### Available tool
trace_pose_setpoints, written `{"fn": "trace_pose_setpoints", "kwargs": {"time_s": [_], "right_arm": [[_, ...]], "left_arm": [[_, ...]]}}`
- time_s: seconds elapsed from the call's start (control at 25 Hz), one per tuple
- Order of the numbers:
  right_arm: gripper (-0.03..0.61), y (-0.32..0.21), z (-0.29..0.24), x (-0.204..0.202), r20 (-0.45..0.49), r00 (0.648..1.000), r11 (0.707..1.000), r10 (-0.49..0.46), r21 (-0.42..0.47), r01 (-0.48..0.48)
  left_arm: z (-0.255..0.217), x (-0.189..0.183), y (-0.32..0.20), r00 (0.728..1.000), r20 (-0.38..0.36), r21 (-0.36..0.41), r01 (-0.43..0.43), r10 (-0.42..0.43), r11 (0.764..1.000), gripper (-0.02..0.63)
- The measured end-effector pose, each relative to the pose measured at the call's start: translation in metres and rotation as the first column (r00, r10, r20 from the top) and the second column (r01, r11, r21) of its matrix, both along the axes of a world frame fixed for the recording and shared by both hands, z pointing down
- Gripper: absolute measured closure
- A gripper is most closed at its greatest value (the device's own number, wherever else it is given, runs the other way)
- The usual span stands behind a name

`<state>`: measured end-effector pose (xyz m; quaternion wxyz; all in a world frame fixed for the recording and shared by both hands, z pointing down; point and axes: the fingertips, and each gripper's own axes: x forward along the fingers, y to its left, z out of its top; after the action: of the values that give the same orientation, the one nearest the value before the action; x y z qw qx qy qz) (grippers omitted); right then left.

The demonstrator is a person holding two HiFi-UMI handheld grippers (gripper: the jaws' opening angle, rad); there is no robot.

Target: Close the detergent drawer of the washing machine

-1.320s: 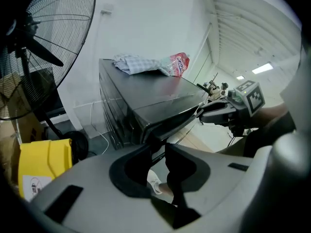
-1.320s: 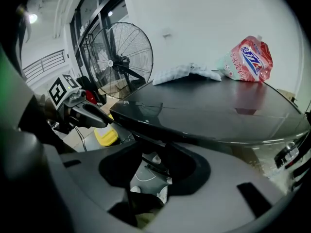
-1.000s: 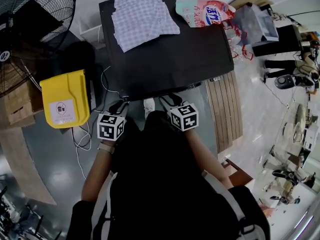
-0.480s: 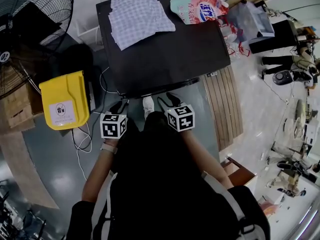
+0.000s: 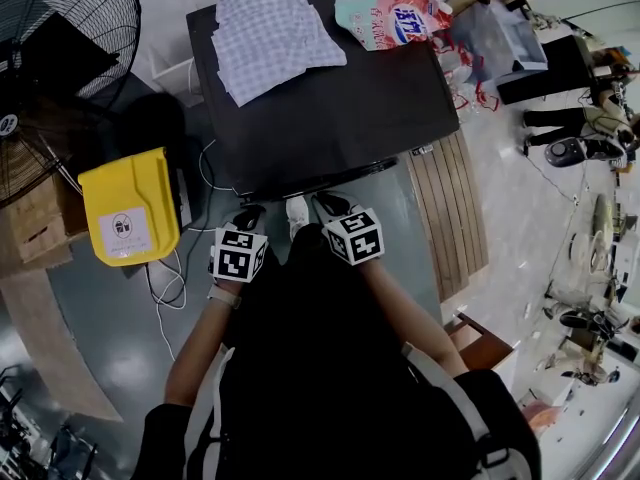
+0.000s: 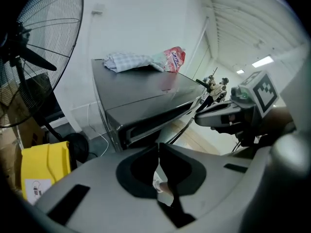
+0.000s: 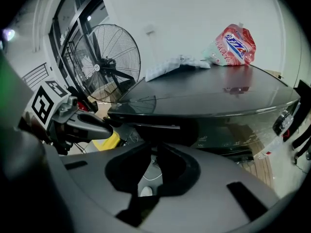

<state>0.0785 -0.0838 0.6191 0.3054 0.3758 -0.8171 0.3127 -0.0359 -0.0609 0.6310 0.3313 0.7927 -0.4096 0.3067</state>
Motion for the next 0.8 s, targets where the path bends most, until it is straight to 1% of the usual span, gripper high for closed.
{"fn": "trace_pose_setpoints", "kwargs": {"time_s": [0.12, 0.24, 0.44, 0.8], "right_arm": [[0.532, -0.005, -0.001, -0.001, -0.006, 1.000, 1.000, -0.004, 0.004, 0.004], [0.538, -0.007, 0.000, -0.002, -0.009, 1.000, 1.000, -0.016, -0.020, 0.016], [0.552, -0.012, 0.004, -0.005, -0.010, 0.999, 0.998, -0.037, -0.052, 0.037], [0.562, -0.015, 0.013, -0.013, -0.007, 0.993, 0.985, -0.118, -0.124, 0.117]], "left_arm": [[0.002, 0.007, 0.000, 1.000, -0.002, -0.014, -0.025, 0.025, 1.000, 0.601], [0.002, 0.010, 0.000, 0.999, -0.016, -0.033, -0.037, 0.037, 0.999, 0.601], [0.005, 0.012, -0.004, 0.999, -0.043, -0.056, -0.031, 0.028, 0.998, 0.603], [0.014, 0.018, -0.007, 0.997, -0.076, -0.122, -0.037, 0.028, 0.992, 0.603]]}}
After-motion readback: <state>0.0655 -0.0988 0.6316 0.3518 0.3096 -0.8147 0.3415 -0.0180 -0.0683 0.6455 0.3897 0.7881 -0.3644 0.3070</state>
